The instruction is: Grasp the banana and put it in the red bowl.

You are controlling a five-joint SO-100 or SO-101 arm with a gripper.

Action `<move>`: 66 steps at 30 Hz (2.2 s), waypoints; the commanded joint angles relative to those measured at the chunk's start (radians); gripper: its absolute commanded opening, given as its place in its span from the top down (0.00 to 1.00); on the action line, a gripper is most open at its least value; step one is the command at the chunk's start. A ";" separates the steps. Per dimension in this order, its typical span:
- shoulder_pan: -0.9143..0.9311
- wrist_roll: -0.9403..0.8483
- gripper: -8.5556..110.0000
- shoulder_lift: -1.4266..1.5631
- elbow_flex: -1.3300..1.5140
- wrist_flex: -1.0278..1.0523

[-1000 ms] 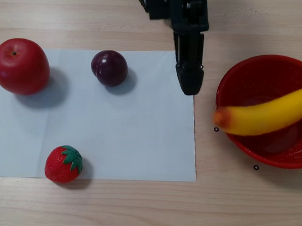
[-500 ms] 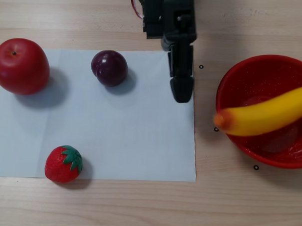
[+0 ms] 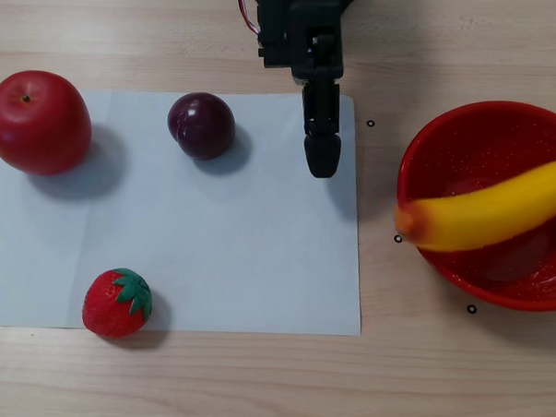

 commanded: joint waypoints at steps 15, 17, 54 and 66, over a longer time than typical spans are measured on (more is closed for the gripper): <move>-0.023 0.012 0.93 0.129 0.005 0.525; -0.023 -0.011 0.93 0.129 0.005 0.574; -0.002 0.057 0.93 0.129 0.005 0.580; -0.002 0.060 0.93 0.129 0.005 0.580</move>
